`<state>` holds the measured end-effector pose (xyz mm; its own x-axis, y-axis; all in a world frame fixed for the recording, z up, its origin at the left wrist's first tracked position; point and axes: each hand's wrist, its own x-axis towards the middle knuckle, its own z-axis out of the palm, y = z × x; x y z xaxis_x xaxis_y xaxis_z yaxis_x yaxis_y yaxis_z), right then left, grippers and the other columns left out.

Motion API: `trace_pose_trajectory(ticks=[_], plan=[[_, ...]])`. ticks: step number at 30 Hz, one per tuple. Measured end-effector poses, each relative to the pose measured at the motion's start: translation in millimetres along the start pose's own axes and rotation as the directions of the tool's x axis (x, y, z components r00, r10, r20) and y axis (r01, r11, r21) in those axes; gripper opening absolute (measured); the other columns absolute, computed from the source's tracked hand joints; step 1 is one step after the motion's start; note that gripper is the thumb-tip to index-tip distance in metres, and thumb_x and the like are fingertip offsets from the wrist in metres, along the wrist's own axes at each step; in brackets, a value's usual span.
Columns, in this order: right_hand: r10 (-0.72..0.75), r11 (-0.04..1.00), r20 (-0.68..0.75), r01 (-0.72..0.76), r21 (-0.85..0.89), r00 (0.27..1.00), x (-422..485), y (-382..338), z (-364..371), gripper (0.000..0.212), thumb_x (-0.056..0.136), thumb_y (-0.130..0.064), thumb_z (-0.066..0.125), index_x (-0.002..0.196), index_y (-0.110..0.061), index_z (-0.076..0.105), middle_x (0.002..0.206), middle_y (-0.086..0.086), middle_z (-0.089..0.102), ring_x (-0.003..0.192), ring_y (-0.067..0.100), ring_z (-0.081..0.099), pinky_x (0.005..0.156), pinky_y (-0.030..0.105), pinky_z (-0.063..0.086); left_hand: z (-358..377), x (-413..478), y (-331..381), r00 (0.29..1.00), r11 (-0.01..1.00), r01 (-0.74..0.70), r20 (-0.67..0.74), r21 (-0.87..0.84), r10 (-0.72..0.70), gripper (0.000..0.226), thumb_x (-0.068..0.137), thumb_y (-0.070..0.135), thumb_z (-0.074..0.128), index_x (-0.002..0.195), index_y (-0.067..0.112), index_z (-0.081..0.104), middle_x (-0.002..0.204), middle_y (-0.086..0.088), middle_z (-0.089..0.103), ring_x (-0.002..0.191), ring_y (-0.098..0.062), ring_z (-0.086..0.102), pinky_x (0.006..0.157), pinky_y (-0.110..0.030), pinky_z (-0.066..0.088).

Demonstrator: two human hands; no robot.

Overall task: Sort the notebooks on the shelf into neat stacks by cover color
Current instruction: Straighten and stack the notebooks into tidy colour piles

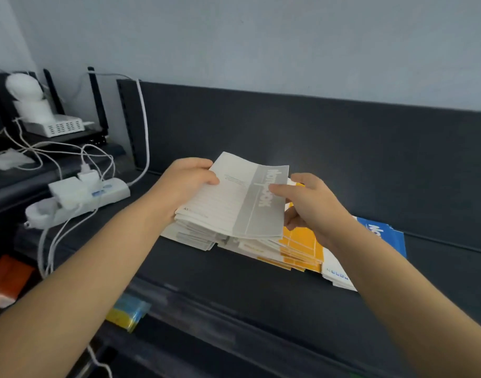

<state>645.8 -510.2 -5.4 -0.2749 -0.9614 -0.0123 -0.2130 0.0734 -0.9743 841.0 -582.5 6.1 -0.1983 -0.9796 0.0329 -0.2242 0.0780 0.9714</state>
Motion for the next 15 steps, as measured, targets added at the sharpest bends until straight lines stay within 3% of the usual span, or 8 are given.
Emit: trace_pose_trajectory(ticks=[3,5,7,9,10,12,15], plan=[[0.036,0.999,0.029,-0.036,-0.025,0.999,7.6,-9.7,26.0,0.061,0.086,-0.017,0.068,0.137,-0.012,0.036,0.088,-0.003,0.061,0.063,0.015,0.066,0.047,0.021,0.052,-22.2,19.5,-6.0,1.000,0.999,-0.013,-0.010,-0.047,0.012,0.028,0.086,0.004,0.064,0.109,0.020,0.068,0.101,0.003,0.072,0.092,-0.015,0.069,0.070,-0.027,0.055],[0.021,0.999,0.032,-0.020,-0.033,0.999,14.2,-17.4,41.9,0.042,0.084,-0.008,0.070,0.118,-0.014,0.047,0.083,-0.008,0.058,0.069,0.013,0.065,0.047,0.019,0.052,-37.6,33.4,-10.4,1.000,0.998,-0.031,-0.007,-0.062,0.030,0.024,0.087,0.001,0.063,0.095,0.023,0.069,0.095,0.004,0.073,0.089,-0.015,0.069,0.075,-0.031,0.057],[-0.002,1.000,0.013,0.002,-0.023,1.000,21.7,-24.0,56.9,0.030,0.082,0.000,0.070,0.096,-0.018,0.050,0.077,-0.010,0.055,0.071,0.012,0.062,0.058,0.024,0.057,-51.6,47.5,-14.8,0.999,0.998,-0.032,0.003,-0.062,0.033,0.027,0.088,0.000,0.062,0.086,0.027,0.066,0.094,0.003,0.072,0.090,-0.016,0.068,0.082,-0.035,0.056],[-0.019,0.994,-0.019,0.017,-0.109,1.000,29.7,-25.8,73.9,0.033,0.079,-0.001,0.073,0.106,-0.010,0.056,0.085,-0.005,0.059,0.084,0.012,0.062,0.079,0.034,0.056,-64.5,62.8,-20.9,0.999,0.998,-0.030,0.024,-0.054,0.031,0.027,0.088,-0.001,0.062,0.087,0.026,0.065,0.099,0.000,0.070,0.093,-0.018,0.067,0.085,-0.037,0.054],[-0.017,0.982,-0.036,0.010,-0.187,0.999,33.6,-26.4,83.4,0.048,0.077,-0.004,0.075,0.120,-0.007,0.054,0.099,0.003,0.062,0.091,0.015,0.062,0.084,0.035,0.053,-70.0,70.6,-24.7,0.999,0.999,-0.028,0.039,-0.044,0.030,0.026,0.088,-0.001,0.062,0.089,0.025,0.063,0.100,0.001,0.069,0.094,-0.018,0.066,0.085,-0.036,0.054],[-0.019,0.950,-0.073,-0.005,-0.314,0.997,43.7,-24.9,101.8,0.068,0.074,-0.012,0.079,0.134,-0.012,0.047,0.121,0.006,0.058,0.102,0.018,0.057,0.085,0.029,0.048,-78.0,86.3,-33.5,0.996,0.999,-0.035,0.082,-0.007,0.036,0.026,0.089,-0.001,0.060,0.091,0.024,0.061,0.097,0.004,0.068,0.091,-0.016,0.065,0.081,-0.033,0.055],[-0.018,0.912,-0.094,-0.022,-0.410,0.995,53.3,-22.5,121.6,0.063,0.074,-0.015,0.079,0.130,-0.016,0.051,0.127,0.001,0.052,0.104,0.016,0.051,0.076,0.022,0.042,-82.7,107.5,-49.2,0.983,0.995,-0.085,0.171,0.056,0.074,0.024,0.090,0.000,0.061,0.092,0.024,0.060,0.096,0.007,0.067,0.088,-0.010,0.065,0.072,-0.026,0.053]])
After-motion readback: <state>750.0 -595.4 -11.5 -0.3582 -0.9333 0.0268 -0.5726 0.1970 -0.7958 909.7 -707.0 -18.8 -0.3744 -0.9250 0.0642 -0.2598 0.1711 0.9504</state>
